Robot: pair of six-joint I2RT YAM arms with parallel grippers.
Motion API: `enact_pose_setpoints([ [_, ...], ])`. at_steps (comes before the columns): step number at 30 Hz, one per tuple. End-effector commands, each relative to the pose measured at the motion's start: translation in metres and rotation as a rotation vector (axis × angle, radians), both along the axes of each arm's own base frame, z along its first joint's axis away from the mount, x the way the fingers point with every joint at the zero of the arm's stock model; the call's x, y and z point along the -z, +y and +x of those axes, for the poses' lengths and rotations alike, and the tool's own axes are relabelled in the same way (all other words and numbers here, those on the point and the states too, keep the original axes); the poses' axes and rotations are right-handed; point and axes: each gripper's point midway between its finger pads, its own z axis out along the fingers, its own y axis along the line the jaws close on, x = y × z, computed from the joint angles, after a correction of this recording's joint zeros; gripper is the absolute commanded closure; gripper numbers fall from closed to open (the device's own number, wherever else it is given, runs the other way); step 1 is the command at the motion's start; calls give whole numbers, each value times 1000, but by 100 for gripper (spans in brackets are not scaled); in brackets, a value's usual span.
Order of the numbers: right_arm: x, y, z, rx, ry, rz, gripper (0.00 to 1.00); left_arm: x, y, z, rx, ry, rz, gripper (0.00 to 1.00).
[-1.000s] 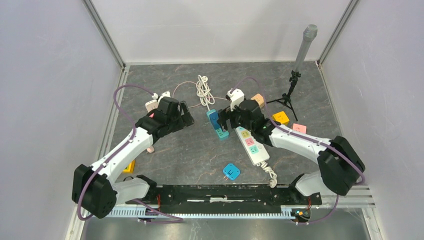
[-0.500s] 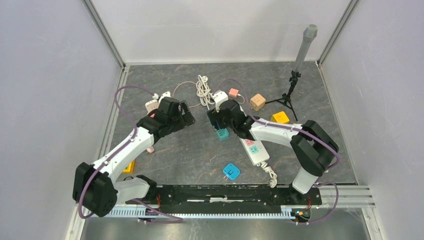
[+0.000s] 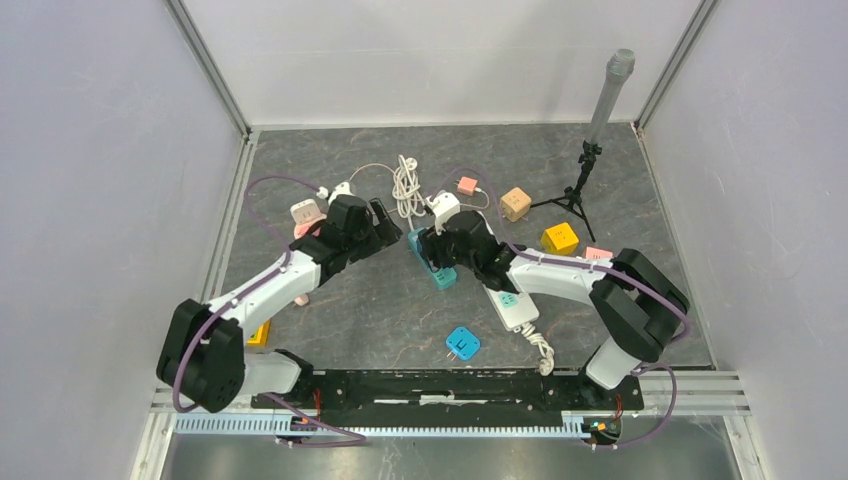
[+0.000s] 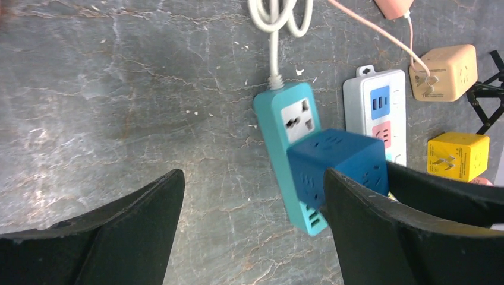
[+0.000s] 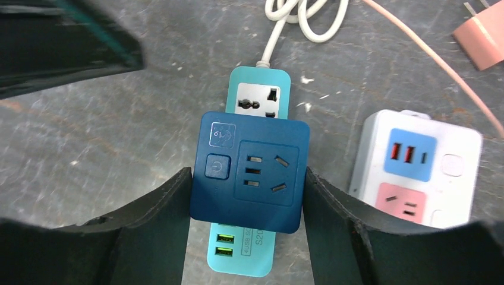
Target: Pull the plug off the socket
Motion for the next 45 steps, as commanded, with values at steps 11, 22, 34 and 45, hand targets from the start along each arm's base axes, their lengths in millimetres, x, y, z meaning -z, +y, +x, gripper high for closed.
enact_pose_setpoints([
  [11,-4,18,-36,-93,32,39,43,39,-29,14,70,-2,-109,20],
  [22,-13,19,-22,-72,-9,-14,13,44,-35,25,91,-23,-98,25],
  [34,-8,33,-19,-88,17,7,50,75,-41,20,123,50,-96,43],
  [45,-25,42,-21,-126,18,76,100,126,-13,-14,49,232,6,54],
])
